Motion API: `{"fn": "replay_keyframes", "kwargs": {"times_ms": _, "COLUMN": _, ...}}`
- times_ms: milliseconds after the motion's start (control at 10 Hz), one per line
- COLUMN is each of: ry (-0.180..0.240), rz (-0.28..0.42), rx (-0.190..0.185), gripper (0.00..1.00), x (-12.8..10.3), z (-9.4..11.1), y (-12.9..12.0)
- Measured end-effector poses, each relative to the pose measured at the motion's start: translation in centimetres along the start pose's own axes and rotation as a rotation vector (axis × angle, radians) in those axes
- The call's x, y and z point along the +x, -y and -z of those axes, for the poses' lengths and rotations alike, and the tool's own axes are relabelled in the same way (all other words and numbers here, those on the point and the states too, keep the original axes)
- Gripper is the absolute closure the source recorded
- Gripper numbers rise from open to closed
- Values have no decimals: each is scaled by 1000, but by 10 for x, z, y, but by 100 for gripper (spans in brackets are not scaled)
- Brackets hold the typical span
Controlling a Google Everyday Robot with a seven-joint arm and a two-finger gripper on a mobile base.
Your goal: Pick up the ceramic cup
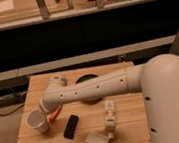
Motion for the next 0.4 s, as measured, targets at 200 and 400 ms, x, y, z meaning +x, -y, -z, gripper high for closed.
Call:
{"fn": "replay_keyframes", "kwargs": {"times_ms": 200, "ry": 2, "rz": 3, "rx": 0, "gripper": 100, "x": 1, "z": 1, "y": -4}}
{"fn": "replay_keyframes", "kwargs": {"times_ms": 400, "ry": 5, "rz": 7, "rx": 0, "gripper": 100, "x": 3, "z": 5, "y": -8}}
